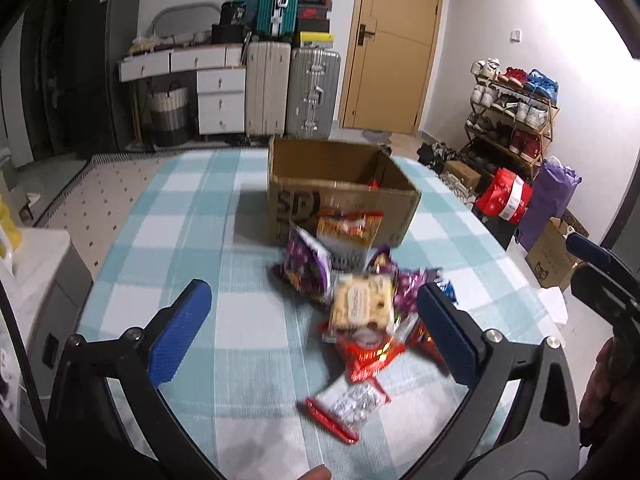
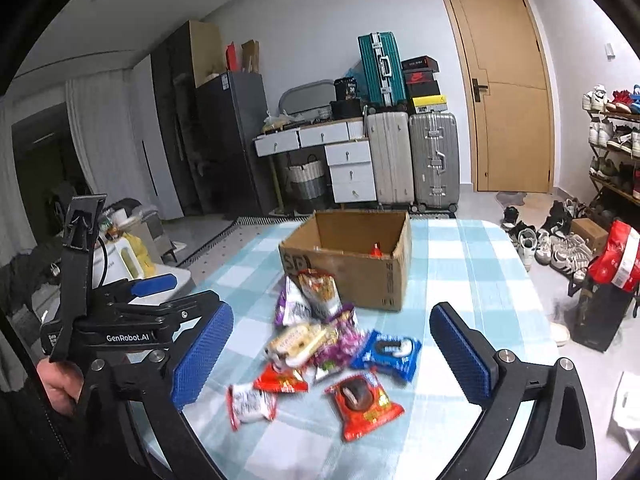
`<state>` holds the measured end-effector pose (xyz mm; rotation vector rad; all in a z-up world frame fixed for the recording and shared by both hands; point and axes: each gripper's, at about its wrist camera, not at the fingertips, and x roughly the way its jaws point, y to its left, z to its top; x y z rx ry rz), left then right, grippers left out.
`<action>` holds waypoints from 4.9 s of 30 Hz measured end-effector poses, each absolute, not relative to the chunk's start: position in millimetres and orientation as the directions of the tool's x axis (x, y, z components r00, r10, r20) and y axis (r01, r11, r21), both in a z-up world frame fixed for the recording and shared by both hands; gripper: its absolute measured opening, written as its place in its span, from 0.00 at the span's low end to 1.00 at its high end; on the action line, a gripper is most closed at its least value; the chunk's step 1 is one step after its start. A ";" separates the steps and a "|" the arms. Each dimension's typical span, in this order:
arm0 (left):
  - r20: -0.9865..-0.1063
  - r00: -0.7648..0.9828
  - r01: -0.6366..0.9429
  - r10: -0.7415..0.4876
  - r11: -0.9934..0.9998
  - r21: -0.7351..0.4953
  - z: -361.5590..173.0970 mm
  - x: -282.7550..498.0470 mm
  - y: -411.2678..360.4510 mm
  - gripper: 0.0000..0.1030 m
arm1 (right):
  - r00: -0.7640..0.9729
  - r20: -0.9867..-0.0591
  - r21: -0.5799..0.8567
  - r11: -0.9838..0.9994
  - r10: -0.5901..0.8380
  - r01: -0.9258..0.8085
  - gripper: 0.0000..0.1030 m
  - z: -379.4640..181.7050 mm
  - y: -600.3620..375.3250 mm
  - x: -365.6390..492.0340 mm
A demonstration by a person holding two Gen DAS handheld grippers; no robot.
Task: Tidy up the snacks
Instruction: 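Withdraw both tools from the box back toward the snack pile, then grasp the red Oreo pack with the right tool, then grasp the white-and-red packet with the left tool while the right tool holds the Oreo pack, then lift both held packs and carry them over the cardboard box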
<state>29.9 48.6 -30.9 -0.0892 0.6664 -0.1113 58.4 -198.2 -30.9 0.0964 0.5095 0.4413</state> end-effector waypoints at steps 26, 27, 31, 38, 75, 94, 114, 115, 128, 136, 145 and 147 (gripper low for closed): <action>-0.677 0.711 0.080 -0.190 0.978 -0.190 -128.1 69.3 54.3 0.99 | 0.631 -0.677 0.223 0.923 0.378 -0.313 0.99 -158.5 -188.6 115.8; -0.683 0.704 0.075 -0.193 0.977 -0.199 -132.4 73.1 55.4 0.99 | 0.625 -0.685 0.215 0.924 0.373 -0.316 0.99 -162.1 -187.3 119.2; -0.699 0.687 0.073 -0.198 0.976 -0.204 -143.2 77.2 58.4 0.99 | 0.609 -0.708 0.192 0.927 0.357 -0.321 0.99 -171.4 -182.9 128.8; -0.713 0.667 0.075 -0.215 0.972 -0.223 -151.8 82.8 63.7 0.99 | 0.554 -0.758 0.190 0.930 0.343 -0.315 0.94 -184.2 -175.9 145.9; -0.733 0.644 0.109 -0.221 0.974 -0.198 -141.7 51.5 61.1 0.99 | 0.585 -0.682 0.268 0.894 0.440 -0.360 0.43 -143.1 -179.8 103.2; -0.786 0.541 0.193 -0.300 0.954 -0.231 -165.4 60.8 28.2 0.99 | 0.593 -0.672 0.274 0.893 0.443 -0.357 0.43 -144.8 -184.3 93.1; -0.807 0.521 0.257 -0.277 0.953 -0.161 -168.9 59.0 8.8 0.49 | 0.590 -0.674 0.266 0.891 0.444 -0.367 0.43 -145.9 -180.7 90.4; -0.807 0.520 0.258 -0.281 0.952 -0.166 -168.5 58.4 8.9 0.49 | 0.592 -0.672 0.265 0.891 0.445 -0.369 0.43 -145.0 -180.3 90.0; -0.788 0.532 0.244 -0.309 0.947 -0.206 -155.4 49.4 25.9 0.48 | 0.605 -0.651 0.257 0.882 0.459 -0.394 0.43 -129.6 -175.2 81.0; -0.754 0.554 0.244 -0.353 0.935 -0.259 -130.2 41.4 37.0 0.48 | 0.604 -0.651 0.254 0.882 0.460 -0.397 0.43 -127.5 -171.5 83.6; -0.718 0.581 0.255 -0.382 0.924 -0.286 -108.4 47.4 40.0 0.48 | 0.608 -0.644 0.246 0.878 0.465 -0.411 0.43 -121.6 -165.8 82.1; -0.713 0.585 0.254 -0.385 0.923 -0.290 -106.2 50.0 41.3 0.47 | 0.610 -0.641 0.247 0.878 0.465 -0.410 0.43 -120.3 -165.5 83.2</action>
